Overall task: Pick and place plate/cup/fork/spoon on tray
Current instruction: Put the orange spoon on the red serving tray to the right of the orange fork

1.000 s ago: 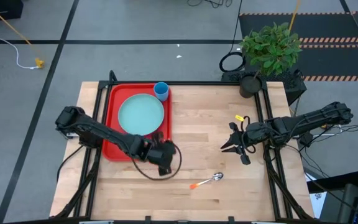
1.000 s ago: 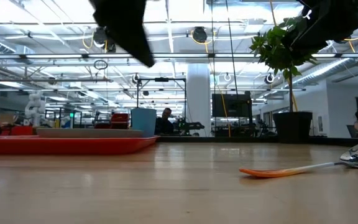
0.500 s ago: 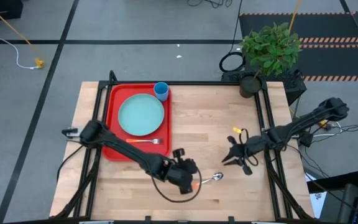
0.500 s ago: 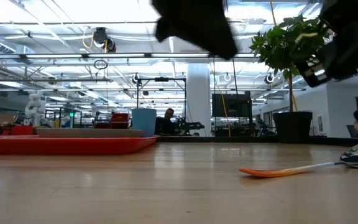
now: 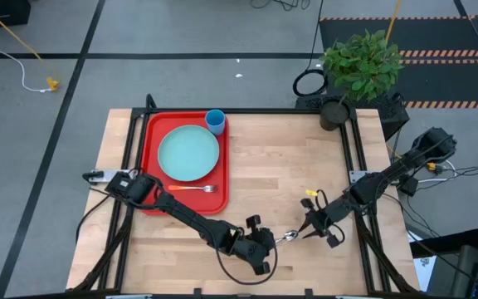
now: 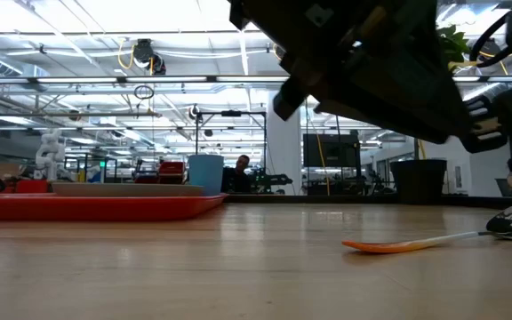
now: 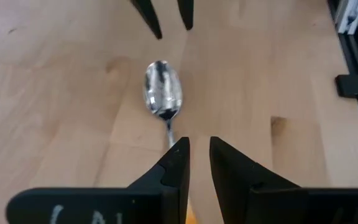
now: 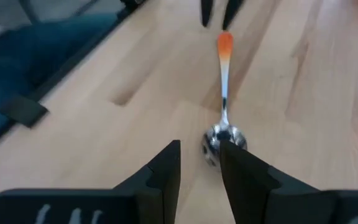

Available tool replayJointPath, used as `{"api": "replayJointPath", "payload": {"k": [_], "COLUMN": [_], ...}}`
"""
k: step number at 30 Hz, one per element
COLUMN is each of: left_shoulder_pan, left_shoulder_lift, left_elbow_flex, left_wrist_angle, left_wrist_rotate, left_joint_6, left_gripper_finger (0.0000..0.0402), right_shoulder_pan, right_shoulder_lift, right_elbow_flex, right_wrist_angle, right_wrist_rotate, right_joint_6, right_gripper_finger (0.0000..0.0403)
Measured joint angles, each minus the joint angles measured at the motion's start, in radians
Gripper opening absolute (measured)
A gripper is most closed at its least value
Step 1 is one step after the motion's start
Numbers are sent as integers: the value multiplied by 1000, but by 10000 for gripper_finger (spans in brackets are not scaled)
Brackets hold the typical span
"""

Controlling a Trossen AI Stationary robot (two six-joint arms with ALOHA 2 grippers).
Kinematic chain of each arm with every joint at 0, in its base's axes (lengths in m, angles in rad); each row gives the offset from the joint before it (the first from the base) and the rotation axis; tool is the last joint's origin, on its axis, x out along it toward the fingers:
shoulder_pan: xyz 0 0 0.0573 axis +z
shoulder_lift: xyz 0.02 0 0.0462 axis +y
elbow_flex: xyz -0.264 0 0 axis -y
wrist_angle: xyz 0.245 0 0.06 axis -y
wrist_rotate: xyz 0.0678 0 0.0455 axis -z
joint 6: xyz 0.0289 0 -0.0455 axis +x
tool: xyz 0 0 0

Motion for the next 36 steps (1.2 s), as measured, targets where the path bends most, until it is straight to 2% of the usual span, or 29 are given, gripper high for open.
{"api": "replayJointPath", "payload": {"k": [4, 11, 15, 27, 36], "left_shoulder_pan": [-2, 7, 16, 23, 35], "left_shoulder_lift": [23, 40, 57, 121, 142], "left_elbow_flex": [0, 0, -1, -1, 1], "left_wrist_angle": [41, 36, 31, 80, 80], "left_wrist_rotate": [-1, -12, -20, 6, -35], "left_joint_6": [-3, 1, 19, 5, -14], "left_gripper_finger": [93, 181, 207, 214, 214], "right_shoulder_pan": [37, 39, 39, 39, 39], "right_shoulder_lift": [60, 146, 178, 235, 236], "right_elbow_flex": [0, 0, 0, -1, 0], "right_wrist_angle": [23, 49, 82, 129, 166], "right_wrist_rotate": [73, 123, 121, 118, 116], "right_joint_6": [-24, -58, -83, -97, -85], "right_gripper_finger": [99, 81, 76, 72, 72]}}
